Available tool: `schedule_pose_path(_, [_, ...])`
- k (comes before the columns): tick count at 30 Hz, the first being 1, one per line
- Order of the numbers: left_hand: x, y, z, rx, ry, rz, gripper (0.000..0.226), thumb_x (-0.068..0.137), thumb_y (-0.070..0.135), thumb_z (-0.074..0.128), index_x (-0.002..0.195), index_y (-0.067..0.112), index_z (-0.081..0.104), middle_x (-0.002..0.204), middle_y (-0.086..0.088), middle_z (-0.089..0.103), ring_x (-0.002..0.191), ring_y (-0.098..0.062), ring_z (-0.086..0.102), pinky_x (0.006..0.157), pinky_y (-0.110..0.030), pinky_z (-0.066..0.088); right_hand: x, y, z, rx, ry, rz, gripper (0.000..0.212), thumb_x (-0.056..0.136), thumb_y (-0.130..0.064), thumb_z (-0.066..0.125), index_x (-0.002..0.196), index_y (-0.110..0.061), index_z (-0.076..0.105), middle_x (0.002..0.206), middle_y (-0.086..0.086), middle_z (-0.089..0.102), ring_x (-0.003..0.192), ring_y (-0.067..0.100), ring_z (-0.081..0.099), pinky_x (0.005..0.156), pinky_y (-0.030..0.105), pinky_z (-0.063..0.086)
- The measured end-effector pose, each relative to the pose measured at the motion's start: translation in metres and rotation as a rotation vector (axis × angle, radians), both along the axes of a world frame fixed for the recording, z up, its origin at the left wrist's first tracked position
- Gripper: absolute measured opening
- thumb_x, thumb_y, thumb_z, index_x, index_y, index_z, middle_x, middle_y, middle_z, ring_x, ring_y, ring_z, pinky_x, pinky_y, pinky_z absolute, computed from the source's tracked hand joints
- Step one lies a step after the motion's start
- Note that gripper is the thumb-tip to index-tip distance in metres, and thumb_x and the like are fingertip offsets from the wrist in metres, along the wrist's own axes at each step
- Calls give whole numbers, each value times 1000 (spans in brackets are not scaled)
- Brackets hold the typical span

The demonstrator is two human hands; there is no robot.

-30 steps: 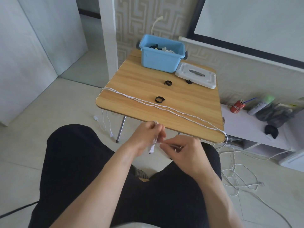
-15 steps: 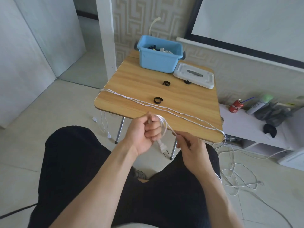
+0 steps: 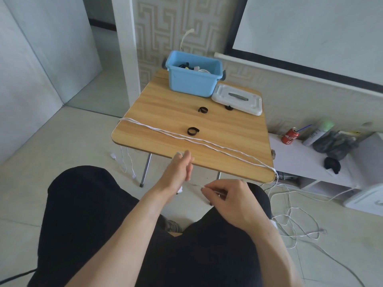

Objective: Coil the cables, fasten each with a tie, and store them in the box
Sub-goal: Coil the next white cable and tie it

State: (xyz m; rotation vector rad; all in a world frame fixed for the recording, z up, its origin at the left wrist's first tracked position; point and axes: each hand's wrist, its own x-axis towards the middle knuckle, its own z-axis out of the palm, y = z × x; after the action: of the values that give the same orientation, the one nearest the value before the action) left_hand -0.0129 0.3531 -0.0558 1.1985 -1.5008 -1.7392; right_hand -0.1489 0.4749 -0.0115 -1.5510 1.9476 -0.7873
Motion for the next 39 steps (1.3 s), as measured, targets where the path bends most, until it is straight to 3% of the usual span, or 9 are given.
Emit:
schedule_pose_path(5, [-6, 9, 8, 115, 51, -64, 39, 94, 47, 45, 92, 9, 54, 68, -2, 47, 66, -20, 44, 80, -37, 39, -7, -2, 13, 4, 5, 12, 17, 93, -27, 69, 79, -21, 78, 66, -8, 67, 56, 9, 50, 57, 19, 41])
schedule_pose_path(9, [1, 0, 21, 635, 784, 286, 36, 104, 38, 39, 91, 7, 51, 66, 0, 39, 57, -17, 36, 69, -34, 34, -8, -2, 10, 158, 82, 16, 22, 86, -19, 66, 65, -21, 73, 60, -18, 66, 59, -2, 57, 56, 10, 42])
schedule_pose_path(12, [14, -13, 28, 688, 1046, 455, 37, 105, 38, 32, 91, 8, 48, 69, -1, 35, 55, -18, 33, 65, -31, 32, -7, -1, -1, 282, 203, 48, 24, 83, -20, 61, 61, -26, 68, 62, -16, 64, 62, 1, 59, 57, 16, 46])
schedule_pose_path(17, [29, -22, 28, 628, 813, 282, 22, 103, 25, 42, 93, 9, 52, 63, 4, 28, 51, -13, 24, 55, -27, 29, -8, -4, -14, 147, 205, -145, 21, 90, -25, 58, 73, -24, 71, 62, -14, 63, 59, 3, 56, 56, 15, 43])
schedule_pose_path(26, [38, -8, 26, 269, 85, -487, 53, 107, 46, 30, 74, 13, 56, 55, 2, 30, 48, -14, 24, 49, -24, 28, -63, -24, -2, -293, -249, -839, 23, 94, -26, 55, 81, -11, 66, 60, 3, 47, 57, 20, 38, 60, 33, 34])
schedule_pose_path(28, [37, -6, 27, 281, 114, -591, 50, 108, 40, 31, 70, 15, 52, 53, 3, 28, 47, -13, 20, 47, -23, 24, -77, -28, -5, -289, -260, -897, 31, 91, -23, 55, 83, 5, 63, 66, 9, 43, 64, 22, 36, 62, 34, 32])
schedule_pose_path(33, [38, -7, 31, 494, 413, -628, 42, 104, 34, 39, 64, 21, 48, 46, 12, 29, 42, -10, 16, 41, -21, 18, -78, -27, -18, -178, -282, -817, 20, 91, -18, 61, 83, -5, 73, 60, 2, 48, 59, 20, 38, 59, 30, 32])
schedule_pose_path(36, [36, -12, 34, 619, 774, -263, 43, 102, 35, 39, 64, 21, 54, 52, 12, 22, 44, -9, 15, 43, -20, 19, -67, -20, -29, 33, -246, -619, 15, 89, -22, 69, 77, -19, 78, 72, -9, 68, 68, 14, 55, 62, 27, 43])
schedule_pose_path(39, [36, -18, 32, 679, 1084, 145, 28, 104, 21, 37, 83, 12, 53, 67, 6, 32, 54, -11, 29, 59, -23, 31, -50, -11, -34, 243, -171, -308, 17, 89, -35, 73, 75, -30, 80, 57, -10, 62, 58, 11, 51, 59, 25, 42])
